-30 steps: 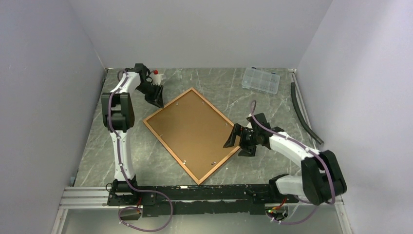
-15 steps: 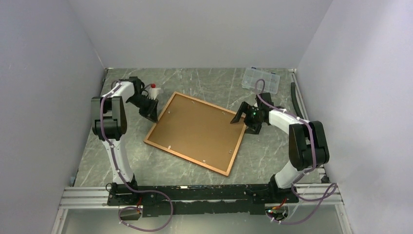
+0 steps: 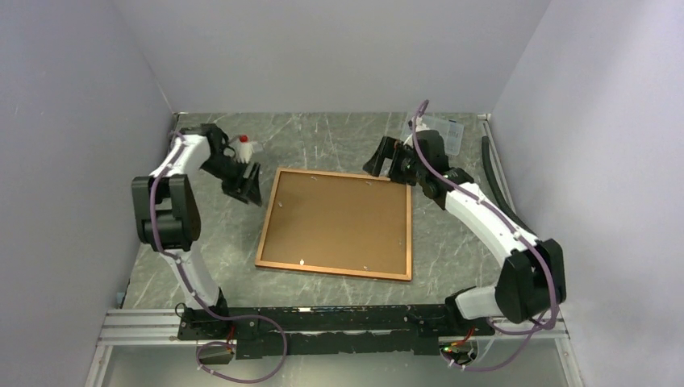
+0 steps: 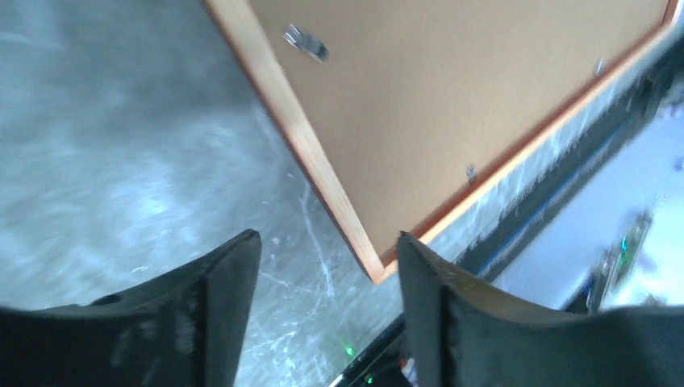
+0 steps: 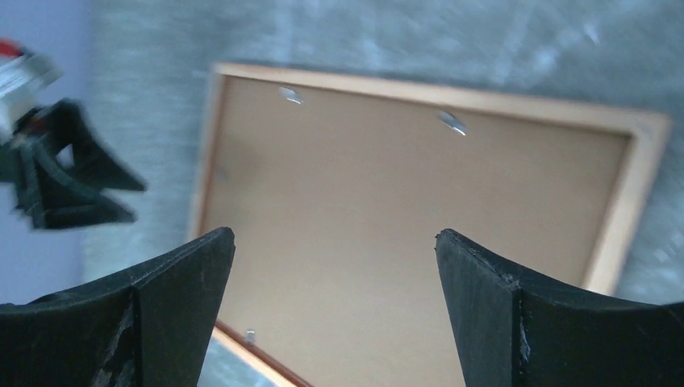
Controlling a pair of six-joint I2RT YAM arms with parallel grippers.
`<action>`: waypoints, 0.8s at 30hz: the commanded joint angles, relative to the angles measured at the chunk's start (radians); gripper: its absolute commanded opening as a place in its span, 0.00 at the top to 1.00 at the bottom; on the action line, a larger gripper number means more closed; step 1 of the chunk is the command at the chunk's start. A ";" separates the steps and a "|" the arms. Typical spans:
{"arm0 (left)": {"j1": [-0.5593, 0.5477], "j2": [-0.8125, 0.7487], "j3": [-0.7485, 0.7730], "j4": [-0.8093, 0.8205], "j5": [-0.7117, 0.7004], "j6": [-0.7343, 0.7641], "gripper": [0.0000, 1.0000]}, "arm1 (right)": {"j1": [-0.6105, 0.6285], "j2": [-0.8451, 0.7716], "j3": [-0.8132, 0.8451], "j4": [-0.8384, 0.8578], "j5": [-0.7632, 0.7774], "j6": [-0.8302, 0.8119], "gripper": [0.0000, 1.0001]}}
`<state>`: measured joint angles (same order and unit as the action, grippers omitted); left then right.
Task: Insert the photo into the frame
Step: Turn over the photo frame at the center of the board.
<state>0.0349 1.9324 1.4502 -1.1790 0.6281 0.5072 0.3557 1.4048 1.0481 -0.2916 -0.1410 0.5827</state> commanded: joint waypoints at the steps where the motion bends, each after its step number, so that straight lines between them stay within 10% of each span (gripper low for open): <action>1: 0.055 -0.118 0.122 0.065 -0.032 -0.128 0.18 | -0.025 -0.046 0.012 0.269 -0.145 0.036 0.00; 8: 0.103 -0.178 0.092 0.170 -0.191 -0.226 0.06 | 0.268 0.234 0.346 0.064 0.100 -0.138 0.00; 14: 0.238 -0.104 0.059 0.137 0.109 -0.200 0.06 | 0.316 0.442 0.414 0.225 -0.165 -0.023 0.00; 24: 0.121 -0.001 -0.085 0.263 0.160 -0.256 0.41 | 0.456 0.754 0.619 0.227 -0.208 0.006 0.03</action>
<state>0.1894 1.8694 1.3758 -0.9550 0.6979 0.2714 0.7700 2.1292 1.5890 -0.1116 -0.3008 0.5697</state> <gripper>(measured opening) 0.647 0.988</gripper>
